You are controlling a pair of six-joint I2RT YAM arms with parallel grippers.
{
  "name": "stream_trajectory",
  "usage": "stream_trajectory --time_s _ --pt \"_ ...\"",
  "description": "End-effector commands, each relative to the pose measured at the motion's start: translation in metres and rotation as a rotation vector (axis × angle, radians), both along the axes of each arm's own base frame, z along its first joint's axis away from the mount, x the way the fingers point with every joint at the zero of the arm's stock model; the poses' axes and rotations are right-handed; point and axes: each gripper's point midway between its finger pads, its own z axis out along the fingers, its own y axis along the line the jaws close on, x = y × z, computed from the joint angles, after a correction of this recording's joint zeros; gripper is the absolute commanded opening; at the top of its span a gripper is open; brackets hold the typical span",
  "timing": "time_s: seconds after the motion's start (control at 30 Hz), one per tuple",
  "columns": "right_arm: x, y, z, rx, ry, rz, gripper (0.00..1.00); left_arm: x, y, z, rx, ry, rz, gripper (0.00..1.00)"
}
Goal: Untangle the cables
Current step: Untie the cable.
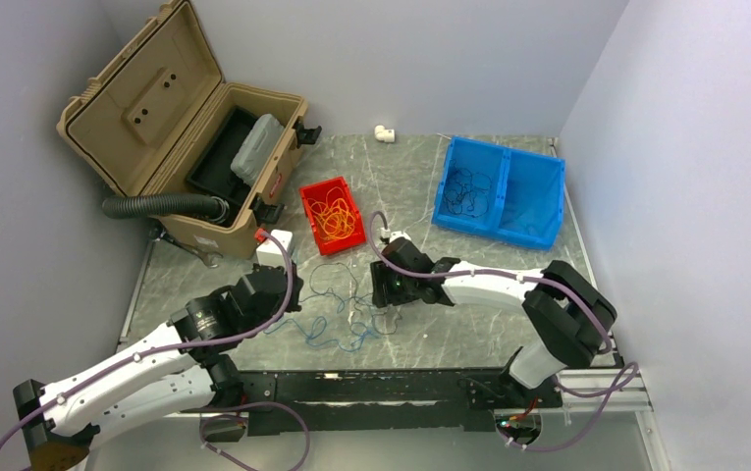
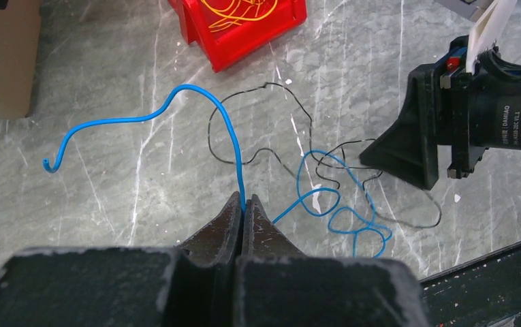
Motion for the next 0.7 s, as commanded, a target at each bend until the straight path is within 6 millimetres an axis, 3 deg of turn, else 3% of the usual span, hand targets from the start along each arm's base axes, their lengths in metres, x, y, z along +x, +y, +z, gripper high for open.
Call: stream_trajectory --time_s 0.0,0.07,0.17,0.3,0.43,0.53,0.67 --pt "0.003 0.002 0.0 0.0 -0.023 -0.021 0.47 0.001 -0.001 0.005 -0.028 -0.012 0.006 0.0" --pt "0.006 0.001 0.004 -0.002 -0.039 -0.032 0.24 0.001 0.001 0.006 -0.027 -0.016 0.01 0.0" --pt "0.013 -0.004 0.019 -0.011 -0.086 -0.052 0.02 0.002 0.007 0.008 -0.011 -0.028 0.029 0.0" --pt "0.024 -0.016 0.035 -0.061 -0.147 -0.087 0.0 0.004 0.018 0.009 0.012 -0.048 0.068 0.0" --pt "0.04 -0.047 0.049 -0.17 -0.204 -0.208 0.0 0.007 0.032 0.012 0.036 -0.074 0.124 0.0" --pt "0.052 -0.083 0.065 -0.218 -0.251 -0.338 0.0 0.009 0.051 0.023 0.062 -0.112 0.195 0.0" --pt "0.067 -0.156 0.092 -0.203 -0.279 -0.596 0.0 0.008 0.093 0.053 0.102 -0.186 0.344 0.0"
